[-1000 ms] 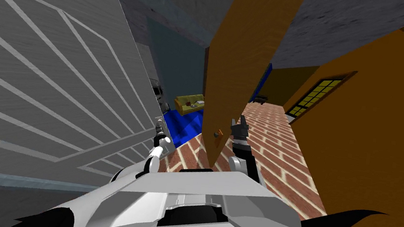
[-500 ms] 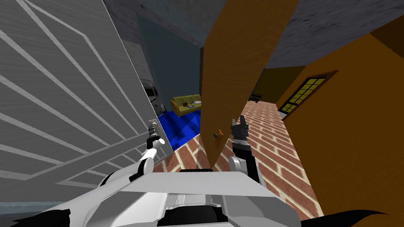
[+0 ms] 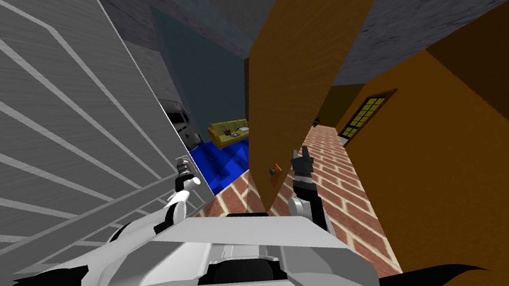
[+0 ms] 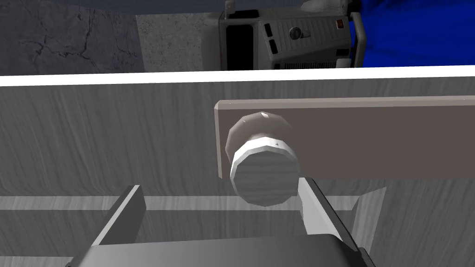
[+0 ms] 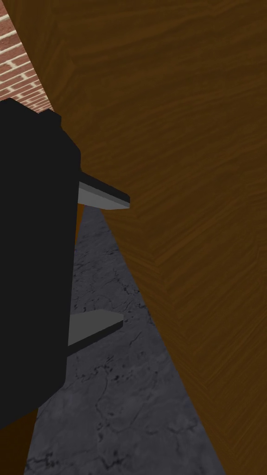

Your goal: Pull the door open

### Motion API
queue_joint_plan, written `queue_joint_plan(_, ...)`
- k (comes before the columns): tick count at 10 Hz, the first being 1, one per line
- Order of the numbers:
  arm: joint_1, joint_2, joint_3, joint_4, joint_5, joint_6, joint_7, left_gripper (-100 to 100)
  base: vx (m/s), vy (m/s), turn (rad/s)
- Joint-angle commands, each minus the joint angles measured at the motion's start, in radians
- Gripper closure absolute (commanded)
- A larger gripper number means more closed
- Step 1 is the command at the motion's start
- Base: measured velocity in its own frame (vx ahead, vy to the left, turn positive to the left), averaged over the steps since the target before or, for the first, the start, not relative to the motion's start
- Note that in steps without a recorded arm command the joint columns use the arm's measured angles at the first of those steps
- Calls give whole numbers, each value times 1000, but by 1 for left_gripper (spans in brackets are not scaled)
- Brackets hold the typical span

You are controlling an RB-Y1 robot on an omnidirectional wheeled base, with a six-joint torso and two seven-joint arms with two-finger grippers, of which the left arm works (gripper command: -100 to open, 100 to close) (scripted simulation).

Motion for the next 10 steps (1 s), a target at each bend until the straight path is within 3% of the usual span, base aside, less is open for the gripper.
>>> queue_joint_plan(1,11,33,3,23,3,-14,29,-100,45,11,-129)
queue_joint_plan(2,20,48,6,25,6,-15,41,-100,94,29,-164)
queue_joint_plan(3,8,36,4,36,4,-21,30,-100,6,0,-49)
queue_joint_plan(4,8,36,4,36,4,-21,30,100,-47,-16,-20)
queue_joint_plan(9,8,36,4,36,4,-21,30,100,-6,-2,-3)
queue_joint_plan(10,1,41,7,37,5,-6,27,-100,-82,-147,9)
